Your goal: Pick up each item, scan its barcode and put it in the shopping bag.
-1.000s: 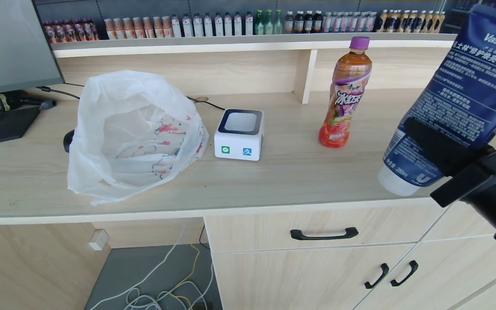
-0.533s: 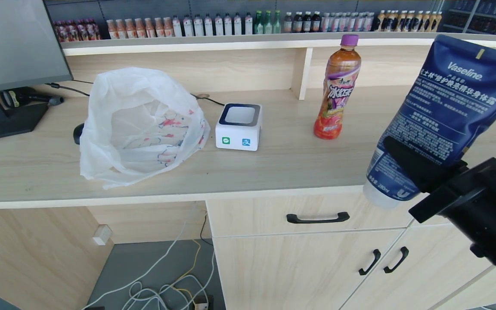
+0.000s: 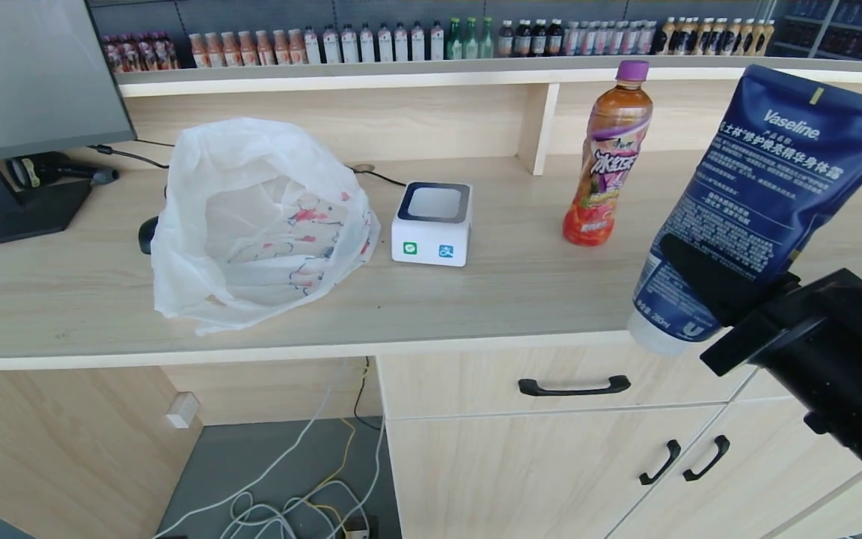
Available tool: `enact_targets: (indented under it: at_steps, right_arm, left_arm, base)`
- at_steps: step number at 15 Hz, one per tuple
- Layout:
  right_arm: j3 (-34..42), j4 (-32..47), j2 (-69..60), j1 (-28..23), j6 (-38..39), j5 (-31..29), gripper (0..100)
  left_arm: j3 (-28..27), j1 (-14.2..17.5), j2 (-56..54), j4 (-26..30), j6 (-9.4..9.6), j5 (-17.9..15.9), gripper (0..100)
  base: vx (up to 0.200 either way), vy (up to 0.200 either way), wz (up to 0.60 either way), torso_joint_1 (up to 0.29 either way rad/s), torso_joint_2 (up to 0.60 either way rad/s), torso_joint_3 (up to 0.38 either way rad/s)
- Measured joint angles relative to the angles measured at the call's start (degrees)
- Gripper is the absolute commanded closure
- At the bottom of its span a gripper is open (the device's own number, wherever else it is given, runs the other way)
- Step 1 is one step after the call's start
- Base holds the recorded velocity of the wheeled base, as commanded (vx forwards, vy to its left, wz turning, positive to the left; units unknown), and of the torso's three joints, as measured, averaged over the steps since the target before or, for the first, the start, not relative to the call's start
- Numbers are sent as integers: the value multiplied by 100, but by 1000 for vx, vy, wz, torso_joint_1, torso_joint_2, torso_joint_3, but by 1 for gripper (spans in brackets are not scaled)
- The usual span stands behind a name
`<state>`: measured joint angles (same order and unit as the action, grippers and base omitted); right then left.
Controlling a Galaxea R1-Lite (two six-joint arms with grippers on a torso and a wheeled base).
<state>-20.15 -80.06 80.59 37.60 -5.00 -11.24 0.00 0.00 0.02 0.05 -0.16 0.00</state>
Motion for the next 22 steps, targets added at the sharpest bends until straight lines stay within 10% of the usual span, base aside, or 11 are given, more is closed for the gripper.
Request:
enact_targets:
  at_steps: [15, 22]
  right_arm:
    - [-374, 2, 516, -146, -57, 174, 100]
    - [-1438, 227, 719, -227, -1462, 1140, 100]
  left_arm:
    - [0, 0, 0, -7, 9, -2, 100]
    - [0, 0, 0, -5, 9, 0, 100]
  base:
    - [0, 80, 0, 0, 1, 1]
    - [0, 0, 0, 0, 0, 0]
